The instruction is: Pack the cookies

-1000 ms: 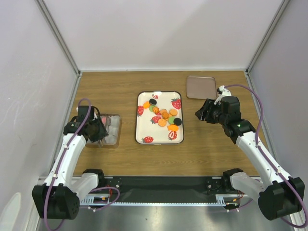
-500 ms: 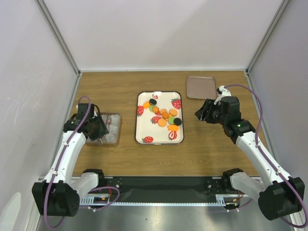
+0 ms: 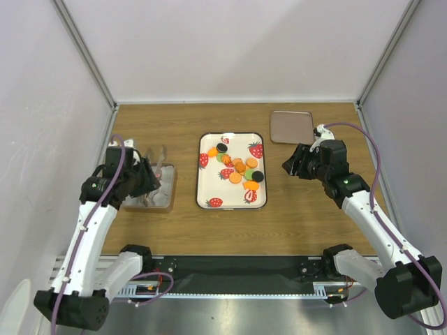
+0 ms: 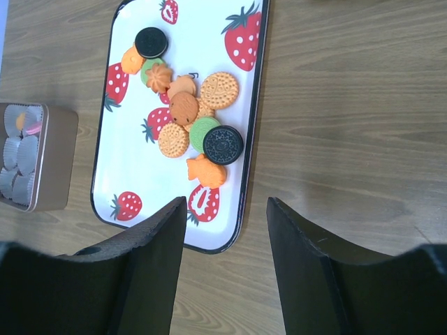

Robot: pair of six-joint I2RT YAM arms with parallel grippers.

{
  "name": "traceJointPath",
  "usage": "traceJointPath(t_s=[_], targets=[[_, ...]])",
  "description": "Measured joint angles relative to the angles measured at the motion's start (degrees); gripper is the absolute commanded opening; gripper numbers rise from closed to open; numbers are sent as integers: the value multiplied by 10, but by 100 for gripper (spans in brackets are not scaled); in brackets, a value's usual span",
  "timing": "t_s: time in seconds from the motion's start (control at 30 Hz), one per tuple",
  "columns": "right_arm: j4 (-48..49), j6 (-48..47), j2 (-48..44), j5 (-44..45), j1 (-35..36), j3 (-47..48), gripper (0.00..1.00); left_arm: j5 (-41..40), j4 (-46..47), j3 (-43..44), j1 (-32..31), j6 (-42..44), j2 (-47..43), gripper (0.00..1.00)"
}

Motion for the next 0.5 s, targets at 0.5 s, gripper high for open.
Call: traceJointPath(t_s=[0.5], targets=[[-1, -5, 10, 16, 10, 0, 55, -108, 20, 66, -422, -103, 173, 49]])
